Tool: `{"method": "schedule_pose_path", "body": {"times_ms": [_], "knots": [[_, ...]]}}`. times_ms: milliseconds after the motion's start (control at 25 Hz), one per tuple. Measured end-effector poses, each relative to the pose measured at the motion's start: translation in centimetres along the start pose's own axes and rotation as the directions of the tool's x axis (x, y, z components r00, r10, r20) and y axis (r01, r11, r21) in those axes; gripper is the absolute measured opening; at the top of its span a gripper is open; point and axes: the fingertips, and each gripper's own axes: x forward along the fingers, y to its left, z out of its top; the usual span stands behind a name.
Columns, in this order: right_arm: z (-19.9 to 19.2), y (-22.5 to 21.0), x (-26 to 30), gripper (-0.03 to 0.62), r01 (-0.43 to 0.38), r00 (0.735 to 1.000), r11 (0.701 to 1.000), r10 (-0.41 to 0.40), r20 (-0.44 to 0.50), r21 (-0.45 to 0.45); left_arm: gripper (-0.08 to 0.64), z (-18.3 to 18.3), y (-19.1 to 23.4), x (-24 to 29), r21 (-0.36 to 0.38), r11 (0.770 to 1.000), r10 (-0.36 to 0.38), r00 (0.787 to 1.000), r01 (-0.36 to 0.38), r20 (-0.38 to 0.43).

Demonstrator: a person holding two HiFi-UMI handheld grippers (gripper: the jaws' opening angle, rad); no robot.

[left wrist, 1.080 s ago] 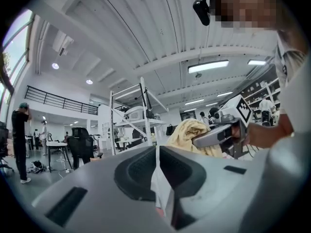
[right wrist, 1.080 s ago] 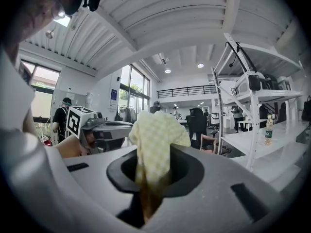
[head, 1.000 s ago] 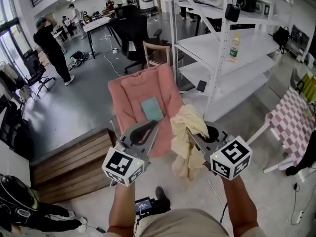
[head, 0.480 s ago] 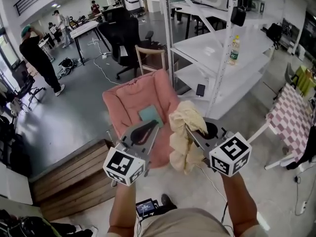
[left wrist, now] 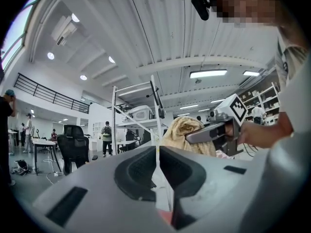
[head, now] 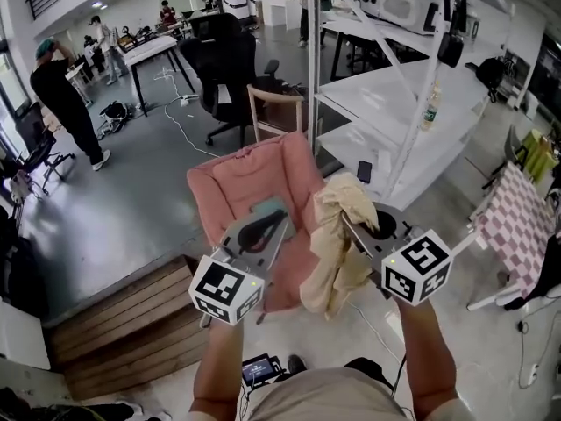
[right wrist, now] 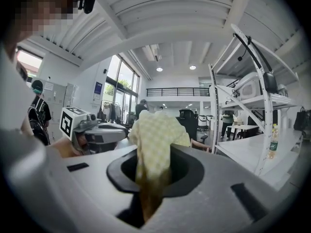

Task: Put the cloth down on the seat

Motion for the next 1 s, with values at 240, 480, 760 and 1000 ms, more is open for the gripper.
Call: {"method": "schedule_pose_path", "body": {"times_ms": [240,480,760,1000], "knots": [[0.7,-0.5,3.4,0.052,-0.002,1.0,1.0,0.002,0.0,-0.028,0.025,-0.2,3.3,0.0,0.0,1.0,0.026,1.0,-0.026,0.006],[0.5,-2.5,6.3,0.052,-0.007,1.0,1.0,0.007,0.019,-0.012,0.023,-1.4,5.4,0.8,0.007,0.999,0.049,0.999,-0.049,-0.012],[0.1,-5.7,10.5,0.052,-0.04,0.999,0.999,0.04,0.035,-0.003,0.023,-2.6,8.5,2.7,0.026,0.995,0.098,0.995,-0.097,-0.026],[-1.1,-9.4,14.5,0.052,-0.063,0.998,0.998,0.063,0.022,0.005,0.022,-4.6,11.8,7.0,0.013,0.992,0.127,0.991,-0.127,-0.038]]}}
